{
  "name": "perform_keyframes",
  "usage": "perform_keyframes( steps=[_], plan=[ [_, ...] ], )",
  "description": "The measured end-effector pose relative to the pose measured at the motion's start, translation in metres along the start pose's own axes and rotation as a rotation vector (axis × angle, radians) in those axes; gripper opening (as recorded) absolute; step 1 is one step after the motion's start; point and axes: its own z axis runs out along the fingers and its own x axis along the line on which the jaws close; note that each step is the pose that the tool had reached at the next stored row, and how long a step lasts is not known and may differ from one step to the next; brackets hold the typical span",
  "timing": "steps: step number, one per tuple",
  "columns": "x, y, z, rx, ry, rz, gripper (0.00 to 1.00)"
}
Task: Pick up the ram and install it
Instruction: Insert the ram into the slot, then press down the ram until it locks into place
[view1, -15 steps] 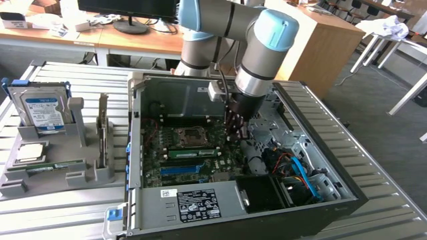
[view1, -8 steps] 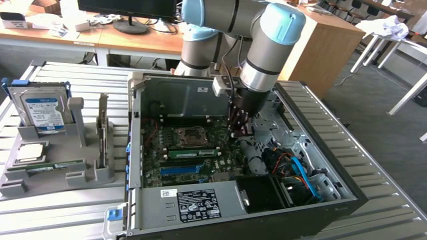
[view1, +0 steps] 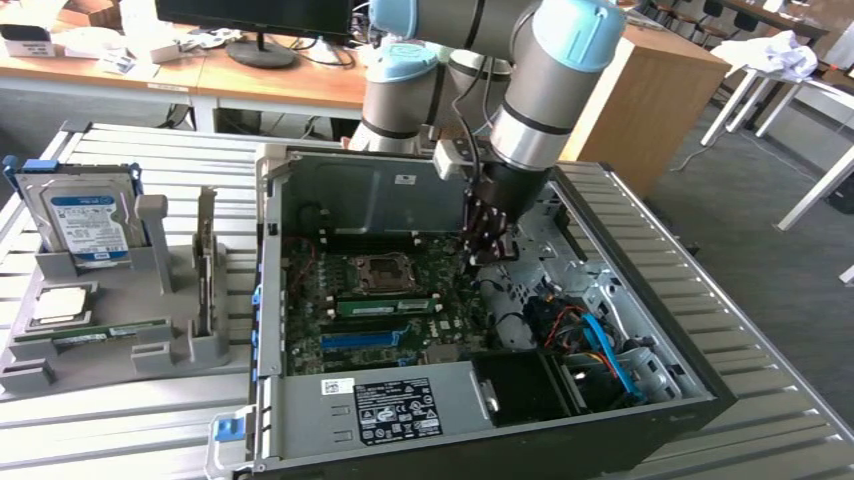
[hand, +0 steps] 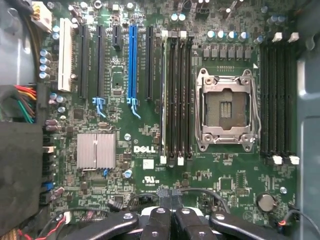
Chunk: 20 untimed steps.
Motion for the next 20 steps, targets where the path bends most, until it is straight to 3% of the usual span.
perform_keyframes(
  steps=[10,17,20],
  plan=[
    [0.000,0.0008,-0.0030,-0.0001,0.0003,0.000,0.10],
    [0.000,0.0289,0.0039,0.0003,0.0002,0.000,0.10],
    [0.001,0.0322,0.0094,0.0004,0.0002,0.000,0.10]
  ],
)
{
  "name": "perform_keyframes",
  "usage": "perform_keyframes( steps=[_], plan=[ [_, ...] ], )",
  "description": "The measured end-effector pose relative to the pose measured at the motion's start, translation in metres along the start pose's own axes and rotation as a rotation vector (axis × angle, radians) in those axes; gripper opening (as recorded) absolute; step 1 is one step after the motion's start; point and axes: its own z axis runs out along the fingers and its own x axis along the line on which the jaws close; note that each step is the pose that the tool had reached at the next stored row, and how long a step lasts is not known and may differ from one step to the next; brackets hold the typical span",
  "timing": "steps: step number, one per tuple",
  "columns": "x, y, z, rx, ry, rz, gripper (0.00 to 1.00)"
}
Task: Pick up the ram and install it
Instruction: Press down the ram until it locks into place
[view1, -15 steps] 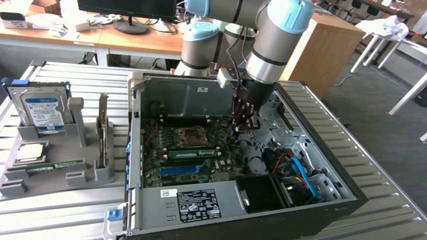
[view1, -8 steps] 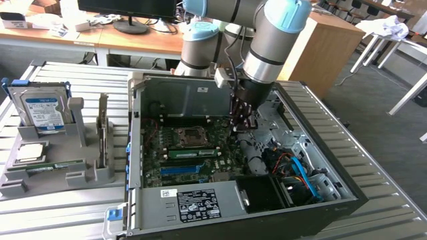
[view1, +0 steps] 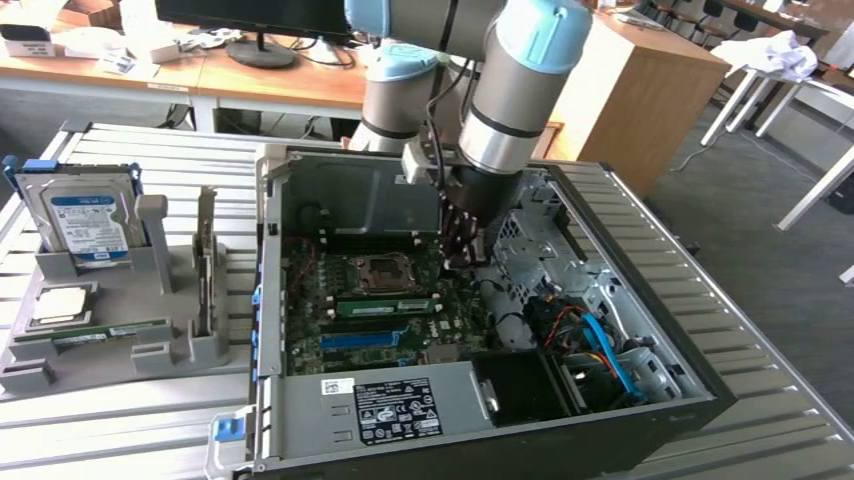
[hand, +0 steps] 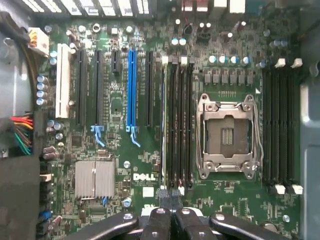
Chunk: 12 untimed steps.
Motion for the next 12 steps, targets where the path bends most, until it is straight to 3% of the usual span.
perform_keyframes(
  steps=[12],
  plan=[
    [0.003,0.0035,0.0219,0.0000,0.0010,0.000,0.10]
  ],
)
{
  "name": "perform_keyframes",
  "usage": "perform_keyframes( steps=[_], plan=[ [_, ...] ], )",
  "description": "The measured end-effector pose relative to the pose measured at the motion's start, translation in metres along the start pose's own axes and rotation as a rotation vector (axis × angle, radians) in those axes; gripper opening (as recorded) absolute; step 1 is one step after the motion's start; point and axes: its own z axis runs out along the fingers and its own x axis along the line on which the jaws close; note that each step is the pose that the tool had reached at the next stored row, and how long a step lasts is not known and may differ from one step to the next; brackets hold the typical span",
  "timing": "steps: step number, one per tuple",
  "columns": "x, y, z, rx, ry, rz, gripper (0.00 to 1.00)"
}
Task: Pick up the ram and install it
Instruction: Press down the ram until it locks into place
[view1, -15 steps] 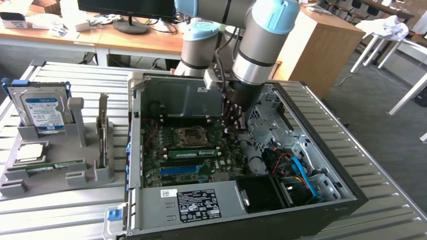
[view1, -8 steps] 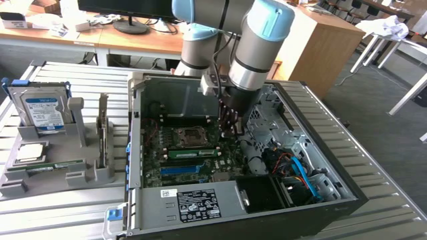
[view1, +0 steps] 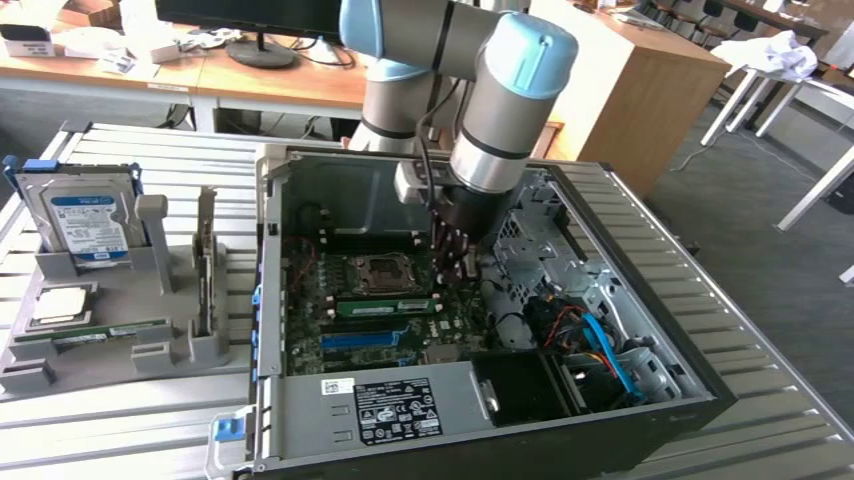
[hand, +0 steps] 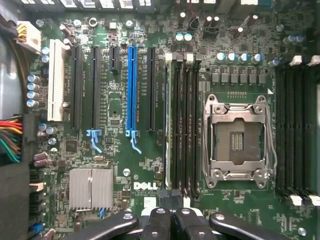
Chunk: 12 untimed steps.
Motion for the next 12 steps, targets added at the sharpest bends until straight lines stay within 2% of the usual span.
perform_keyframes(
  steps=[12],
  plan=[
    [0.000,-0.0007,0.0218,0.0000,0.0046,-0.001,0.10]
  ],
)
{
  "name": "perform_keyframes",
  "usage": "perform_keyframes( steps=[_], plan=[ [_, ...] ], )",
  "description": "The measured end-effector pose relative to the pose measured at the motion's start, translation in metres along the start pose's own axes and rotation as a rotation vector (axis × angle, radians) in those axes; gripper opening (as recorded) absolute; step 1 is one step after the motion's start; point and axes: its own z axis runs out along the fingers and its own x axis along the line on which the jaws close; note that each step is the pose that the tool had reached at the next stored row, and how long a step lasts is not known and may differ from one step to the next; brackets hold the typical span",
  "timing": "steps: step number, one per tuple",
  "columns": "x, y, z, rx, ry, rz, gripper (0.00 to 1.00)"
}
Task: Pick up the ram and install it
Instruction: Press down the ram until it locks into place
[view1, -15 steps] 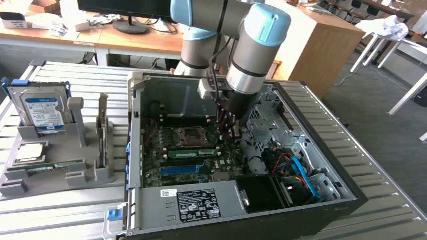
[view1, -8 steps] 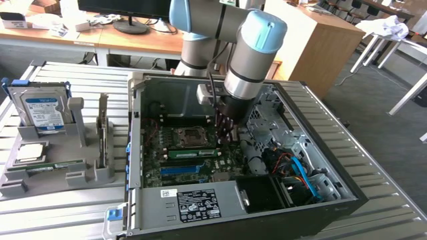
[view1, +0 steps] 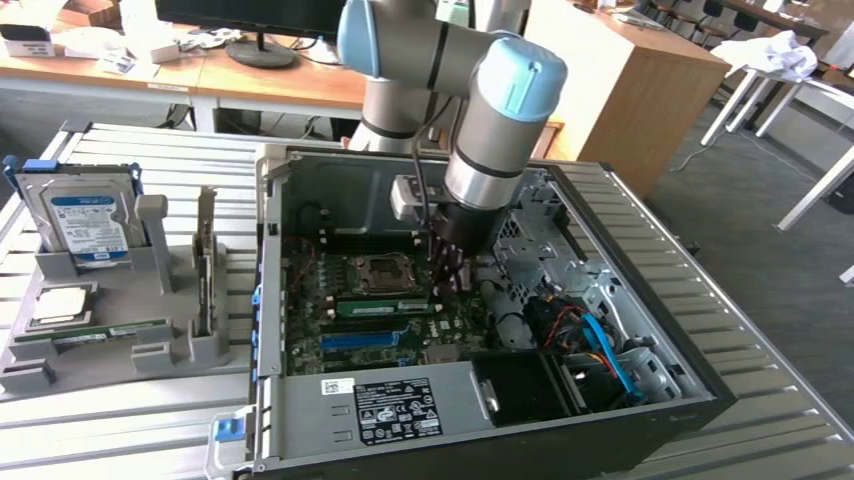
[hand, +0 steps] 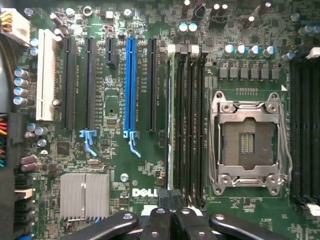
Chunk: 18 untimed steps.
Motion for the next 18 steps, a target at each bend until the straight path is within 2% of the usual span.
perform_keyframes(
  steps=[4,7,9,11,13,18],
  plan=[
    [0.000,-0.0001,0.0058,-0.0009,0.0040,0.000,0.10],
    [0.000,-0.0002,0.0058,-0.0007,0.0039,0.000,0.10],
    [-0.001,-0.0002,0.0009,0.0019,-0.0018,0.000,0.10],
    [0.000,0.0004,-0.0089,0.0003,0.0017,0.000,0.10],
    [0.000,0.0018,-0.0143,0.0013,0.0010,0.000,0.10],
    [0.000,0.0229,-0.0139,0.0119,0.0010,0.000,0.10]
  ],
)
